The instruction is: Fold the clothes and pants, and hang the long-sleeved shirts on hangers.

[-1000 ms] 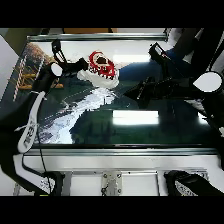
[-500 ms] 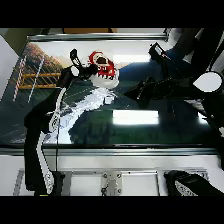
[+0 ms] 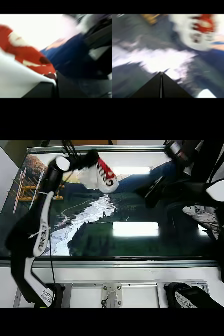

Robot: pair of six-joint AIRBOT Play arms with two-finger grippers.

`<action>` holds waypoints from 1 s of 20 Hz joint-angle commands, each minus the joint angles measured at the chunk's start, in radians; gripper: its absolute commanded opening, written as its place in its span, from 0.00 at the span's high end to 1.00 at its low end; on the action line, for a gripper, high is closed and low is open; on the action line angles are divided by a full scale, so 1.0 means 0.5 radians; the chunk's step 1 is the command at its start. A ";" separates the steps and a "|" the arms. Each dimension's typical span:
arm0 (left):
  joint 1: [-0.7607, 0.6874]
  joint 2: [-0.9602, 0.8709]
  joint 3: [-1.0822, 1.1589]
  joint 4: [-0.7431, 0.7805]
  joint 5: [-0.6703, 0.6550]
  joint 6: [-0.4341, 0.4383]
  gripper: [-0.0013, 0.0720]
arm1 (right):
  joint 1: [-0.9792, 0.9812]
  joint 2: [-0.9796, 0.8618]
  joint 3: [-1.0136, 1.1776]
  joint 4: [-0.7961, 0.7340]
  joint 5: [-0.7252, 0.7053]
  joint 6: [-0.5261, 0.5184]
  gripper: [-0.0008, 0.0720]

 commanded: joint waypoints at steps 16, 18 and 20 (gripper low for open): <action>-0.507 1.521 -1.729 -0.051 -0.192 0.024 0.96 | -0.468 0.370 0.208 -0.534 -0.156 1.009 0.96; -0.457 1.402 -1.917 -0.073 -0.071 0.018 0.41 | -0.468 0.301 0.208 -0.534 -0.089 1.080 0.96; -0.279 1.251 -1.897 -0.146 -0.108 0.023 0.06 | -0.468 0.239 0.208 -0.534 -0.010 1.079 0.95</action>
